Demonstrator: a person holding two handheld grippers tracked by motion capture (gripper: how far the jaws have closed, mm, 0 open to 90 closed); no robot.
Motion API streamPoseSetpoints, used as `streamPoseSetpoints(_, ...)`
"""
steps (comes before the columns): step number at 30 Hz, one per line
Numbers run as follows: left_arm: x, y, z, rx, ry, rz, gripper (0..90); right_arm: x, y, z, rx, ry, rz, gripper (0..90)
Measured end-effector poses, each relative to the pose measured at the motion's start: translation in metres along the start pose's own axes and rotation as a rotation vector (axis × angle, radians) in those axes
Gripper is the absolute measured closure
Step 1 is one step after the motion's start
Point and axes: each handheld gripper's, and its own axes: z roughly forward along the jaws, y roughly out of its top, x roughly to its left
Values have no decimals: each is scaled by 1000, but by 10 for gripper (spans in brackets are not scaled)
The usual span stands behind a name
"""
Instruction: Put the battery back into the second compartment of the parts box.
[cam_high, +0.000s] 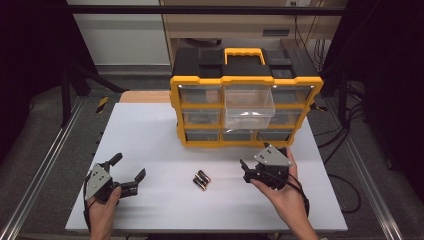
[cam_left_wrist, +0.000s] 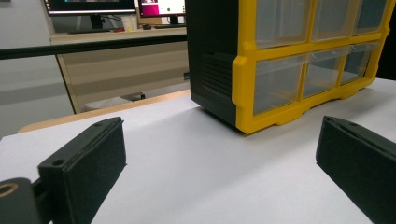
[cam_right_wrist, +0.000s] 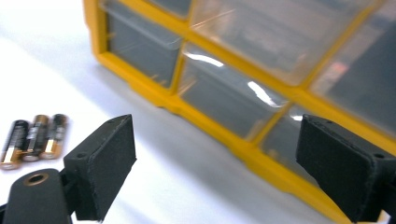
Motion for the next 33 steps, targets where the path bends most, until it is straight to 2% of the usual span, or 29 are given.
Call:
streamPoseSetpoints(3, 1, 0, 0, -1, 2, 0, 12, 7, -2, 9, 21, 45, 23, 124)
streamPoseSetpoints(11, 2, -1, 0, -3, 2, 6, 11, 23, -1, 29, 82, 138, 34, 126)
streamPoseSetpoints(13, 2, -1, 0, -4, 3, 6, 11, 28, 0, 34, 103, 169, 54, 126)
streamPoseSetpoints(16, 3, -1, -1, -5, 4, 5, 11, 33, 0, 40, 115, 191, 55, 130)
streamPoseSetpoints(18, 3, -1, -1, -4, 3, 5, 11, 36, 1, 45, 98, 206, 20, 130)
streamPoseSetpoints(23, 3, -1, 0, -5, 2, 6, 11, 43, 2, 51, 131, 239, 54, 132)
streamPoseSetpoints(33, 3, 0, -1, -5, 1, 7, 11, 49, 5, 55, 163, 269, 49, 134)
